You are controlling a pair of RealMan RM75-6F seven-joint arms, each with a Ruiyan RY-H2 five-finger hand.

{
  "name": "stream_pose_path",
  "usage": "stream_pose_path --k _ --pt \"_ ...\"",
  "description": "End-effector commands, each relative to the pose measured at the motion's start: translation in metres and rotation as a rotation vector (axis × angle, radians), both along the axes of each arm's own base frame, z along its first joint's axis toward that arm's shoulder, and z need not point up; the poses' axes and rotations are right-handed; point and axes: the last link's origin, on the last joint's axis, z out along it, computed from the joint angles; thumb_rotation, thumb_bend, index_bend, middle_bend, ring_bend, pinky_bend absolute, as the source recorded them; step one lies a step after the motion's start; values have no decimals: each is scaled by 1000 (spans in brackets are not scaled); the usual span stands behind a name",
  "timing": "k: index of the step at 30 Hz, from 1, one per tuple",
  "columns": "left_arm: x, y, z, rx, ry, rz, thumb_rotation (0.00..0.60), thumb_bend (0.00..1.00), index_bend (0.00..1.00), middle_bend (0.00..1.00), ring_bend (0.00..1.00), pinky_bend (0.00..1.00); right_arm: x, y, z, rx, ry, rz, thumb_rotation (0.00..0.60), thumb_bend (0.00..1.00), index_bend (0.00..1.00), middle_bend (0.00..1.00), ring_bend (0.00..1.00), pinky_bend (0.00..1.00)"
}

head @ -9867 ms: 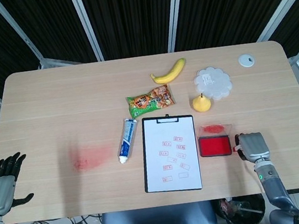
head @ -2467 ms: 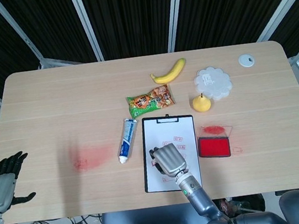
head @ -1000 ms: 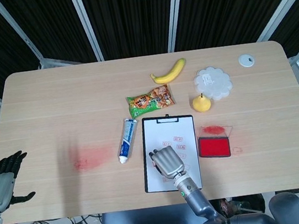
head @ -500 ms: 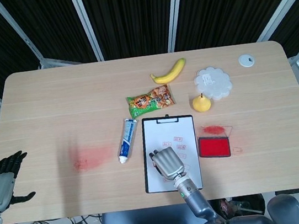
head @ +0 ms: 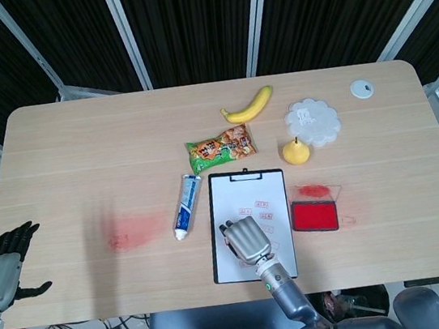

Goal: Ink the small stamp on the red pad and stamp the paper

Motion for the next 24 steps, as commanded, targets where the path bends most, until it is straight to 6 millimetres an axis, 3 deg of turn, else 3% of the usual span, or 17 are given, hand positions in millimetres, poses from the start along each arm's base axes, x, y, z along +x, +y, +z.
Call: stream_pose_path --k 1,24 --pt "0 0 0 0 0 0 600 16 0 0 0 0 -1 0 -1 2 2 -1 600 801 932 870 887 893" --pt "0 1 1 2 0 1 600 16 0 0 0 0 -5 2 -3 14 24 -13 600 799 933 871 887 893"
